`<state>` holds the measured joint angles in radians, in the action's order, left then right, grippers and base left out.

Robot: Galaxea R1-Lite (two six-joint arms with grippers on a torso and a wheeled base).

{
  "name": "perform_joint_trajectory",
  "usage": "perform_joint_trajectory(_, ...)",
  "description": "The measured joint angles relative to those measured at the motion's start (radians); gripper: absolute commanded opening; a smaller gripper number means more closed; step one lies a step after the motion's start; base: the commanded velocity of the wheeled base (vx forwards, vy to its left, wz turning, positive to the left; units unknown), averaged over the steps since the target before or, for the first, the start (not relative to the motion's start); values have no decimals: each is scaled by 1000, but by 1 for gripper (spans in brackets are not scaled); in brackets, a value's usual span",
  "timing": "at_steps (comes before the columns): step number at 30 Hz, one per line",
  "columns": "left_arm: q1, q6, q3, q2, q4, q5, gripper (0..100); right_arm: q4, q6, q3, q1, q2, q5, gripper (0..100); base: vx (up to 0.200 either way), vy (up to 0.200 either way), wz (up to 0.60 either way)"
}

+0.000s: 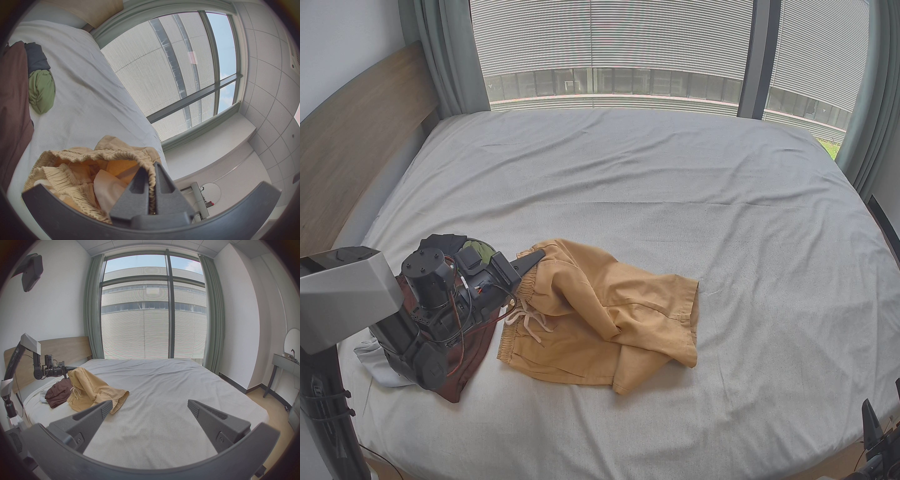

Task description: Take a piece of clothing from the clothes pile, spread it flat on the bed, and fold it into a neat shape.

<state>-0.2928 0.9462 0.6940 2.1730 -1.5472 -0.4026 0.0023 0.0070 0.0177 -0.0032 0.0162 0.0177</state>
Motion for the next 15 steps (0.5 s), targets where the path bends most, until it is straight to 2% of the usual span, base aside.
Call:
perform_joint_trajectory(12, 26, -2, -1, 13, 0, 3, 0, -10, -1, 0, -1, 0, 9, 100, 0, 0, 0)
perform_joint_trajectory(15, 27, -2, -1, 13, 0, 4, 0, -53, -3, 1, -1, 0, 16, 100, 0, 0, 0)
